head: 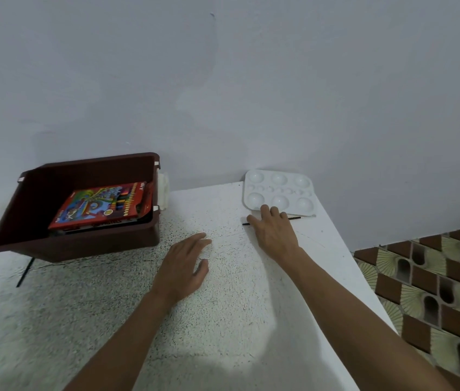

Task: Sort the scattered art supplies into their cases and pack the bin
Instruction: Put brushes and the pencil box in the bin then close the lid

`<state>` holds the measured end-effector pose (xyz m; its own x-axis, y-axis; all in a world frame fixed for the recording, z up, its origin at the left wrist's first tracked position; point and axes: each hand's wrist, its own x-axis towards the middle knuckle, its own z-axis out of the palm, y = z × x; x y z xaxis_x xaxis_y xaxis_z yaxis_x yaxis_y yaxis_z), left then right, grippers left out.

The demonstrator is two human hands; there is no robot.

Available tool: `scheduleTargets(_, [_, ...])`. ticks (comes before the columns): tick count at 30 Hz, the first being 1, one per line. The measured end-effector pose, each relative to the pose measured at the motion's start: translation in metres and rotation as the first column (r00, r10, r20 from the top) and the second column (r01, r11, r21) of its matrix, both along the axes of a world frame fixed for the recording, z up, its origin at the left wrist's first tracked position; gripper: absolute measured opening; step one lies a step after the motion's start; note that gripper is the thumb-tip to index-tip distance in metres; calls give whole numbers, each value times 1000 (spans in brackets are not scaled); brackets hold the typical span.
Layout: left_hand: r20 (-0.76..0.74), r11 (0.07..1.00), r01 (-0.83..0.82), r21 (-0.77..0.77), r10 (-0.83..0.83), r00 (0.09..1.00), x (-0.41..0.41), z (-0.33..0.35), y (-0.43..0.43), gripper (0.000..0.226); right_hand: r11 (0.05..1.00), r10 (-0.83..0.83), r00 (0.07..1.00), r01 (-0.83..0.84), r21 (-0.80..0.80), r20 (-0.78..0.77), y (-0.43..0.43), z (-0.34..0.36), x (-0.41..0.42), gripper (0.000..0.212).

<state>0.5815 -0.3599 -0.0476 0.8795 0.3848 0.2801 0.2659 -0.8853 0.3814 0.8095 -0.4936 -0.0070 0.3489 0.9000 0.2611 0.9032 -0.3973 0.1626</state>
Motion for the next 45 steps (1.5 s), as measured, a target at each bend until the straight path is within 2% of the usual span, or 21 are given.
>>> scheduleTargets(5, [9,1000,6,-6,-6,1000,0,0,0,44,991,103,995,-102,85,1,-13,-3,-4,18])
scheduleTargets(8, [17,1000,11,-24,-10,1000,0,0,0,45,987,128,991,-123,105,-33,-21,-3,-13,25])
scheduleTargets(10, [8,999,8,-53,-7,1000,1,1,0,46,983,123,986,-104,153,-116,-23,4,-23,23])
scheduleTargets(13, [-5,992,8,-125,-9,1000,-3,3,-2,45,965,120,926,-24,262,-358,-21,24,-42,8])
scheduleTargets(15, [-5,981,20,-191,-21,1000,-6,5,-2,44,935,157,836,46,352,-526,-20,36,-55,8])
scheduleTargets(19, [-7,940,-2,-342,0,1000,-13,17,0,37,844,253,624,230,484,-739,-13,64,-84,17])
scheduleTargets(23, [3,920,-14,-392,17,1000,-45,22,12,32,755,376,267,467,461,-887,5,91,-117,30])
scheduleTargets(24, [9,915,-19,-403,24,1000,-52,22,14,31,739,393,223,500,451,-892,6,95,-120,33])
scheduleTargets(25, [15,913,-31,-407,41,999,-66,23,19,30,736,394,219,507,449,-893,13,98,-129,37])
scheduleTargets(27, [13,914,-60,-401,72,997,-93,26,28,27,739,363,280,494,458,-889,21,97,-145,41])
scheduleTargets(29, [18,907,-100,-410,118,993,-126,27,41,27,748,344,339,466,473,-876,32,93,-166,30])
scheduleTargets(32, [13,895,-174,-412,196,980,-165,27,59,25,759,347,354,438,482,-868,45,87,-192,5])
scheduleTargets(36, [31,874,-292,-389,329,944,-207,30,88,23,796,353,321,391,463,-879,69,84,-238,39])
scheduleTargets(40, [19,818,-473,-327,506,862,-233,35,113,21,863,279,418,285,417,-865,91,76,-270,54])
scheduleTargets(41, [2,791,-530,-305,557,831,-241,36,121,19,865,283,404,283,413,-870,99,74,-280,55])
scheduleTargets(45, [-36,708,-655,-263,672,740,-254,40,145,20,877,334,238,276,393,-912,117,70,-307,50])
